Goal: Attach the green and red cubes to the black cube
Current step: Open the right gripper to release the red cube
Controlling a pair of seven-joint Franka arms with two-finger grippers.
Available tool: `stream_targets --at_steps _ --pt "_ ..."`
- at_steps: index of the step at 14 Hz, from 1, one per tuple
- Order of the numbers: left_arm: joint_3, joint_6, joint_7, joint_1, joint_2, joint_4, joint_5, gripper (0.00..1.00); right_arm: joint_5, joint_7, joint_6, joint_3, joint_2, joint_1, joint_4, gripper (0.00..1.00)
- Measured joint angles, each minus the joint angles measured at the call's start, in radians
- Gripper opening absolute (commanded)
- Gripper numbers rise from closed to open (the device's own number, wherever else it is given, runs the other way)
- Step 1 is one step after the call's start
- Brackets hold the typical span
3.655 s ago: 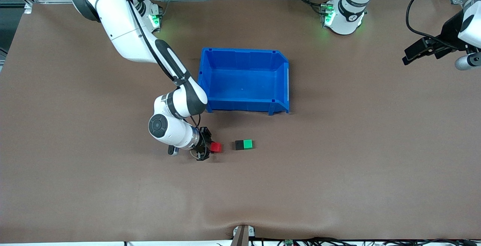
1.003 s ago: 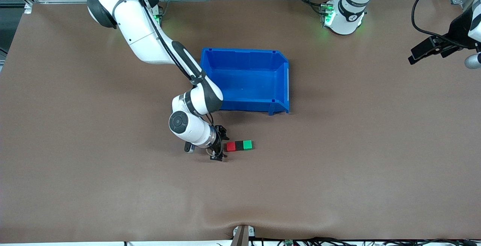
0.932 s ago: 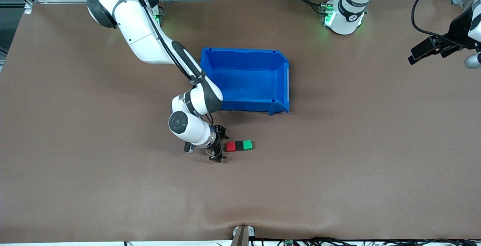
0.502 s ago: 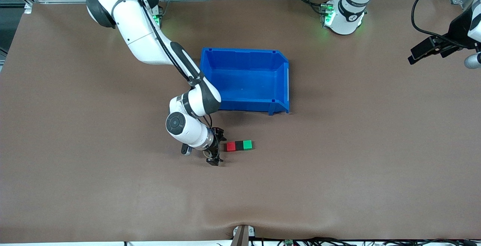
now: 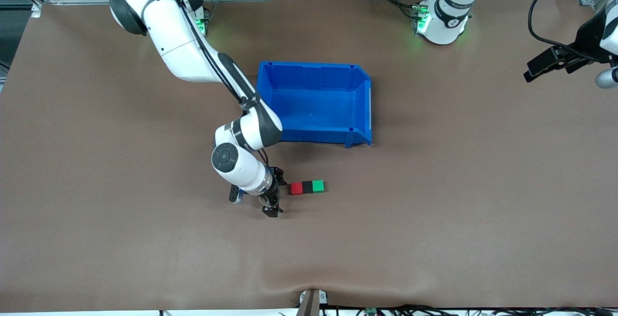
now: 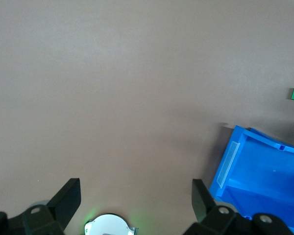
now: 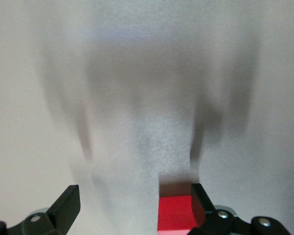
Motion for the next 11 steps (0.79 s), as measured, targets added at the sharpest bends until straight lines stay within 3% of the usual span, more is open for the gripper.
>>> stream_targets --at_steps 11 --pt "0.000 0.000 0.000 0.000 0.000 -0.001 0.000 1.00 -0.002 0.000 -0.089 -0.022 -0.038 -0.002 0.008 1.00"
